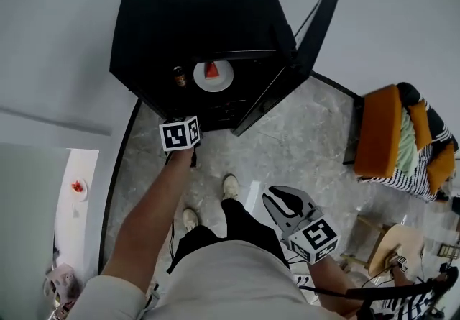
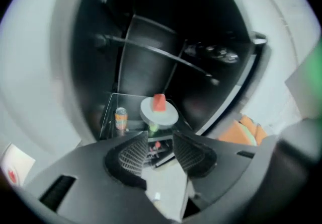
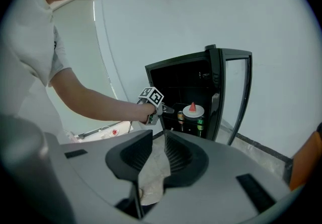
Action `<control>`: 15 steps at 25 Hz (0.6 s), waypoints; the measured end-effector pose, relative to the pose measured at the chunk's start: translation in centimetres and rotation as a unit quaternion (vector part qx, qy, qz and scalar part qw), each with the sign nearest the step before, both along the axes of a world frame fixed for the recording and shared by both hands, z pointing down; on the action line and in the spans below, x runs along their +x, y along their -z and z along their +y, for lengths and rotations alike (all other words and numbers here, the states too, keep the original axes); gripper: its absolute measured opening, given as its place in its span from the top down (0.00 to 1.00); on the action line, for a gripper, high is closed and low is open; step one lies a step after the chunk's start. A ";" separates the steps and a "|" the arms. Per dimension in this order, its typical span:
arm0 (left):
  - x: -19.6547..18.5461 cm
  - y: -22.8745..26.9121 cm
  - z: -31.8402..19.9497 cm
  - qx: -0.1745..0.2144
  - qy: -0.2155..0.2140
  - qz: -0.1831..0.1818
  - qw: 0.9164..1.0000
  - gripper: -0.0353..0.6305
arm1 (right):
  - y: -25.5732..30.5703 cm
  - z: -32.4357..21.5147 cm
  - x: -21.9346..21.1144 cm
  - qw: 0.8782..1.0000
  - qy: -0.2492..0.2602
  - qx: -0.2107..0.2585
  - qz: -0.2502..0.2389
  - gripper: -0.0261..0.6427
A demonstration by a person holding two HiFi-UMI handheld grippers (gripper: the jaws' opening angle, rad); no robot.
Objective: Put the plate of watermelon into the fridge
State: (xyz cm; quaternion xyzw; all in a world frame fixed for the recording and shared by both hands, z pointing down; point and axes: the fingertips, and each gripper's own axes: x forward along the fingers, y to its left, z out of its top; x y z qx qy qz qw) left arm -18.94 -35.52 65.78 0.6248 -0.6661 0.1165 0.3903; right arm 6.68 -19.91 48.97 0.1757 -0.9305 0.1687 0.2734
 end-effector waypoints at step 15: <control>6.4 13.5 22.6 0.071 -0.249 -0.002 0.966 0.77 | 4.1 10.6 -5.2 0.998 -0.006 0.046 -0.035 0.85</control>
